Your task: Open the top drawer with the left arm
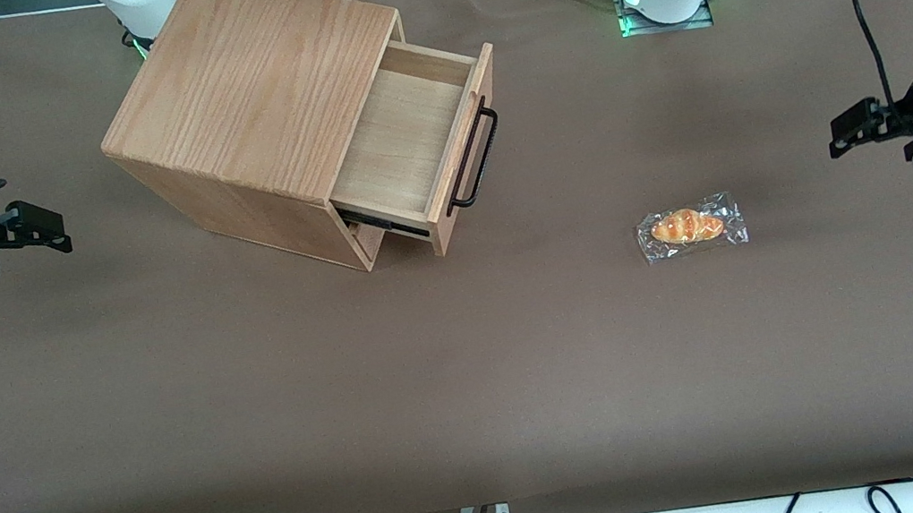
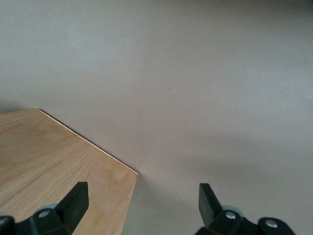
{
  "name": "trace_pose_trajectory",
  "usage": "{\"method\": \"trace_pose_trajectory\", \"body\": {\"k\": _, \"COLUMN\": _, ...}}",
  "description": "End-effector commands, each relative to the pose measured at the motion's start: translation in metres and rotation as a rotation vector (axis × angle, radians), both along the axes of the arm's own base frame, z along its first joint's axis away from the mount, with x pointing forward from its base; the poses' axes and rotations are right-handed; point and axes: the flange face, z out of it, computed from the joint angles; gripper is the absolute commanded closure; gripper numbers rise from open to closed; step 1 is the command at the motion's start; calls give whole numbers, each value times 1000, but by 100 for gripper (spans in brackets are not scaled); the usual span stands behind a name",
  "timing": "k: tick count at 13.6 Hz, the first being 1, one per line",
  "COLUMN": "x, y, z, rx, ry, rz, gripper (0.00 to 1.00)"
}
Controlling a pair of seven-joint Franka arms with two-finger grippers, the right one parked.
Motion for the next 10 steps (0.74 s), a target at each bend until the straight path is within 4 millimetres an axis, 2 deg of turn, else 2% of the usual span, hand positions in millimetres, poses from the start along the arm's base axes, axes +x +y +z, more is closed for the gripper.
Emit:
{"method": "trace_pose_trajectory", "body": {"k": 1, "x": -20, "y": -7, "z": 16, "rx": 29, "ry": -19, "rz": -33, "gripper": 0}}
{"method": "trace_pose_trajectory", "body": {"k": 3, "x": -26, "y": -8, "z": 19, "rx": 17, "ry": 3, "rz": -28, "gripper": 0}}
{"method": "trace_pose_trajectory", "body": {"k": 10, "x": -27, "y": -9, "z": 9, "rx": 19, "ry": 65, "rz": 40, "gripper": 0}}
